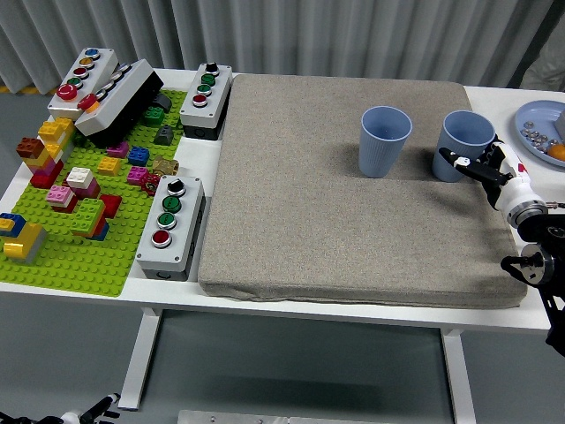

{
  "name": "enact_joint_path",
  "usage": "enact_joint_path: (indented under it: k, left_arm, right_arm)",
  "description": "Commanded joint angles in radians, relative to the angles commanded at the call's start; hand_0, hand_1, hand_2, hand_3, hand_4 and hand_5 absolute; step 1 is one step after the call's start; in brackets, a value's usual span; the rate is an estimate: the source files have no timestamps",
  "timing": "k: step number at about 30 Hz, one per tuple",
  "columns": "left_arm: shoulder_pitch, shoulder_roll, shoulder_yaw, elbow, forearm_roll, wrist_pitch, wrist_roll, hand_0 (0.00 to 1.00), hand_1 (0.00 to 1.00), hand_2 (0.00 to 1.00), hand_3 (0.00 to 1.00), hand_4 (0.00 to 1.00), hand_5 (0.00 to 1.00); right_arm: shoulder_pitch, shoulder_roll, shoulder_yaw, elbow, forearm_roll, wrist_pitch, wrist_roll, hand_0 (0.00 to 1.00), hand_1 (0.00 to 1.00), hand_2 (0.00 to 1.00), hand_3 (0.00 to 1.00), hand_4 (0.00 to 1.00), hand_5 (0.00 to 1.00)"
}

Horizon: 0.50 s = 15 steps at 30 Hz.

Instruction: Pick cup pour cup place

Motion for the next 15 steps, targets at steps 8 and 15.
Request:
enact_joint_path:
  k: [8,15]
  left_arm:
    - [-0.005,0.001,0.001,0.000,0.000,0.001,-0.001,0.821,0.824,0.880,0.813,0.641,0.998]
    - [-0.009,0.001,0.003,0.000,-0.002,0.001,-0.002,0.821,0.824,0.880,0.814,0.641,0.998]
  right_arm:
    - [0.032,0.005,-0.007,-0.023,0.000,-0.001,0.003,0.998,0.962,0.998,0.998,0.863,0.315]
    - [0.039,0.008,-0.004,-0.033,0.003,0.000,0.003,0.998,0.962,0.998,0.998,0.859,0.315]
